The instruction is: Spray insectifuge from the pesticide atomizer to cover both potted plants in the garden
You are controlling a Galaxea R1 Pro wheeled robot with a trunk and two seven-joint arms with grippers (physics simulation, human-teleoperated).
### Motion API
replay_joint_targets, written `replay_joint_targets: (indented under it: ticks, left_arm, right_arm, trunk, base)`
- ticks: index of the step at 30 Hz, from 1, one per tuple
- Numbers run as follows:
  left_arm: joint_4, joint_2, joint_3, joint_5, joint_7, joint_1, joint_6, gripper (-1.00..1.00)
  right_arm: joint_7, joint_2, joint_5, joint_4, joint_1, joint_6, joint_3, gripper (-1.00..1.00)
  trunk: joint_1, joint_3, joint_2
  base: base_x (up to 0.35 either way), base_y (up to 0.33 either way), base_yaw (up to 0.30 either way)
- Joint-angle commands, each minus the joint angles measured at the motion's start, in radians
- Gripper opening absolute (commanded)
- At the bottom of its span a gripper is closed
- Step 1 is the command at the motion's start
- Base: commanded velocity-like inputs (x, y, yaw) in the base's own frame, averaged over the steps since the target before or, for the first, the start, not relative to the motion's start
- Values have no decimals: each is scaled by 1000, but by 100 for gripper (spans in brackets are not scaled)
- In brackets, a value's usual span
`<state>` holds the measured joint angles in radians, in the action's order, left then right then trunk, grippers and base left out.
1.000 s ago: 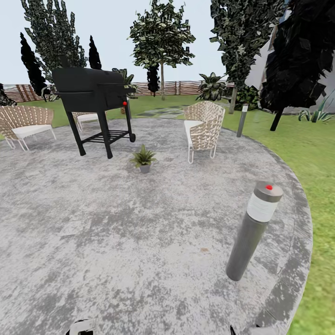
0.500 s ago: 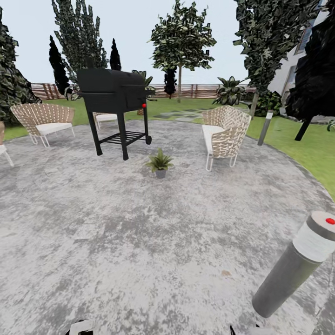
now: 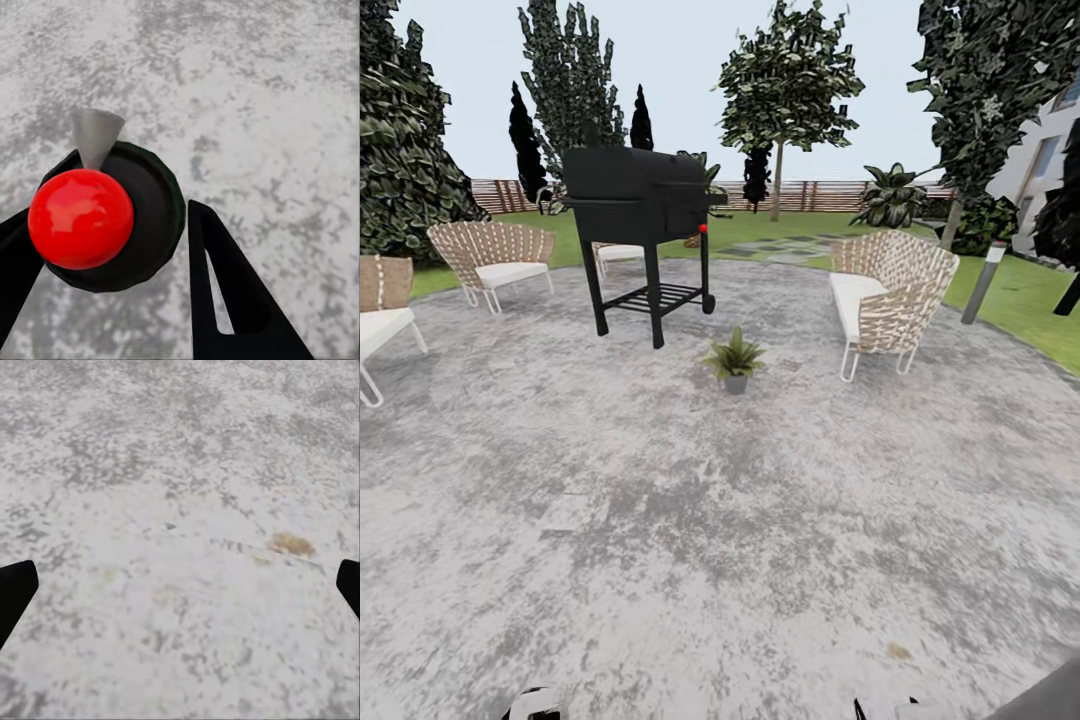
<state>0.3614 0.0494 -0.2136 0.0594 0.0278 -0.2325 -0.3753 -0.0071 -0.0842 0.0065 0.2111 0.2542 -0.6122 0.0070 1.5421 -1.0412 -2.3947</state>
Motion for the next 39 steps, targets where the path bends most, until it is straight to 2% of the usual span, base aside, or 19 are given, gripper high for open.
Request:
replay_joint_targets:
  ticks: [1, 39]
  left_arm:
    - [-1, 0, -3, 6, 3, -1, -4, -100]
    - [-1, -2, -1, 7, 3, -1, -4, -100]
  right_arm:
    - [-1, 0, 1, -1, 0, -3, 0, 100]
    - [1, 3, 3, -1, 0, -3, 2, 100]
  trunk:
    - [0, -1, 0]
    - [0, -1, 0]
  base:
    - [336, 13, 8]
    - [338, 1, 0]
